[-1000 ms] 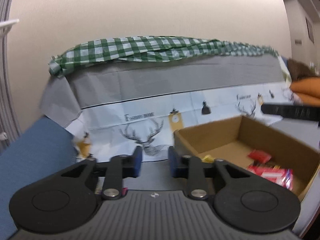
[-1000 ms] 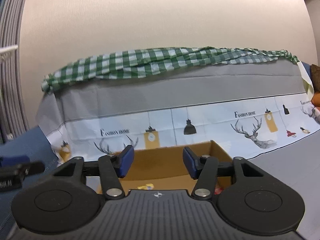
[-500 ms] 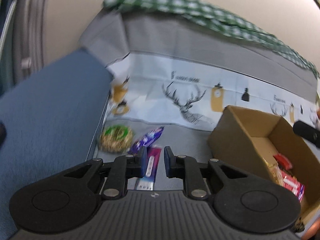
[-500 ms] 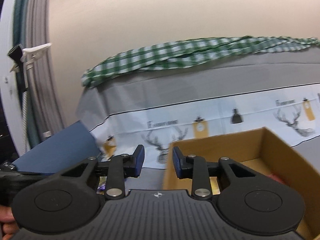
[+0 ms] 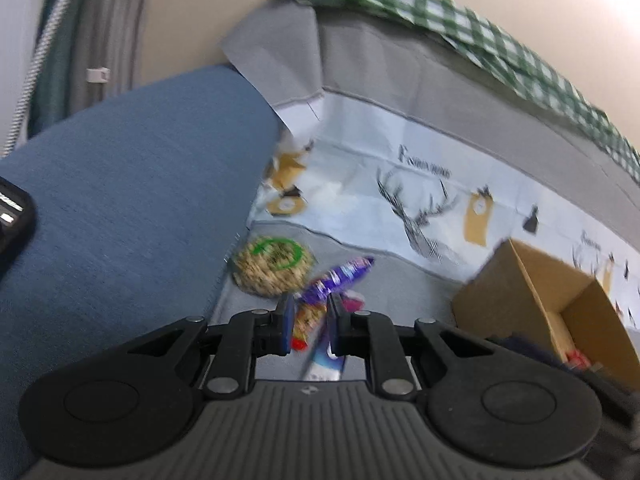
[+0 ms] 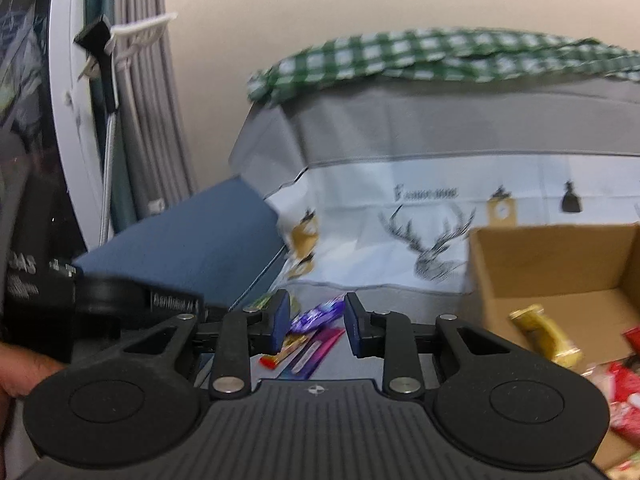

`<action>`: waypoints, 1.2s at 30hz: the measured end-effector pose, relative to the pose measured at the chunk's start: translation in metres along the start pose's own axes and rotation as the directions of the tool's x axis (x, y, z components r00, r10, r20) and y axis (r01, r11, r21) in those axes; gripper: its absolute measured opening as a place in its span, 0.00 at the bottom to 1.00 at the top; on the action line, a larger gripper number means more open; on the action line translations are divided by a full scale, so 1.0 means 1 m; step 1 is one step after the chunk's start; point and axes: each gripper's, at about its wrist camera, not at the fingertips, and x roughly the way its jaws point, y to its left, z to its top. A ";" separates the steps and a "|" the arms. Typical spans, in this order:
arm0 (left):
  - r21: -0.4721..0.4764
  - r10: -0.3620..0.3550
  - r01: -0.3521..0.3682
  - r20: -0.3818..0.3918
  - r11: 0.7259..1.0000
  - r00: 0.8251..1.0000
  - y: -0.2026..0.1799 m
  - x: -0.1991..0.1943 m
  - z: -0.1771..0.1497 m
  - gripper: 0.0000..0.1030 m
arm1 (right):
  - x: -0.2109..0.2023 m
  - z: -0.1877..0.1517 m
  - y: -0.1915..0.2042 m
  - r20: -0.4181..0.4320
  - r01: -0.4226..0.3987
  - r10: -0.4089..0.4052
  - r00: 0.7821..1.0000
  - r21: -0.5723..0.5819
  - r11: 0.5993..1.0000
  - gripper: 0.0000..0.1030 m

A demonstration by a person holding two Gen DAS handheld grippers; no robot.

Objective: Organize snacks
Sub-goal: 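Move both tools back to the snack pile, then grasp the purple-pink tube packet with the right gripper while the left gripper grasps the red-gold cake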

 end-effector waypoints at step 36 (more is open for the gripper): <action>-0.135 0.034 -0.041 -0.052 0.990 0.998 0.031 0.018 0.006 0.17 | 0.131 -0.052 0.026 -0.319 0.116 -0.169 0.933 -0.178 0.977 0.25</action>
